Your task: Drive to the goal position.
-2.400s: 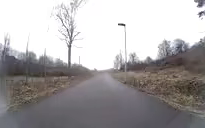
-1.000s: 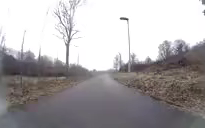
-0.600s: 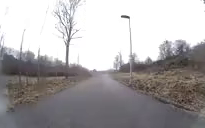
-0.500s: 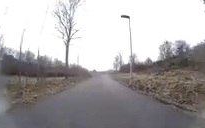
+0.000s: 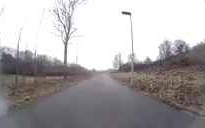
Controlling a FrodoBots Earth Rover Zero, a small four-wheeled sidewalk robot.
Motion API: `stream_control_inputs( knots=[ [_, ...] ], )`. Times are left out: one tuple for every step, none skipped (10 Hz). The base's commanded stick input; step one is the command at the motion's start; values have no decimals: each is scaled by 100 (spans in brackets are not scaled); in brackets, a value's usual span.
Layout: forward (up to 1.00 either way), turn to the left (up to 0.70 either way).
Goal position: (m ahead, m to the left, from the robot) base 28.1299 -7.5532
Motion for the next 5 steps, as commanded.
stream_control_inputs(
  knots=[
    [70, 0],
    [70, 0],
    [70, 0],
    [70, 0],
    [70, 0]
  ],
)
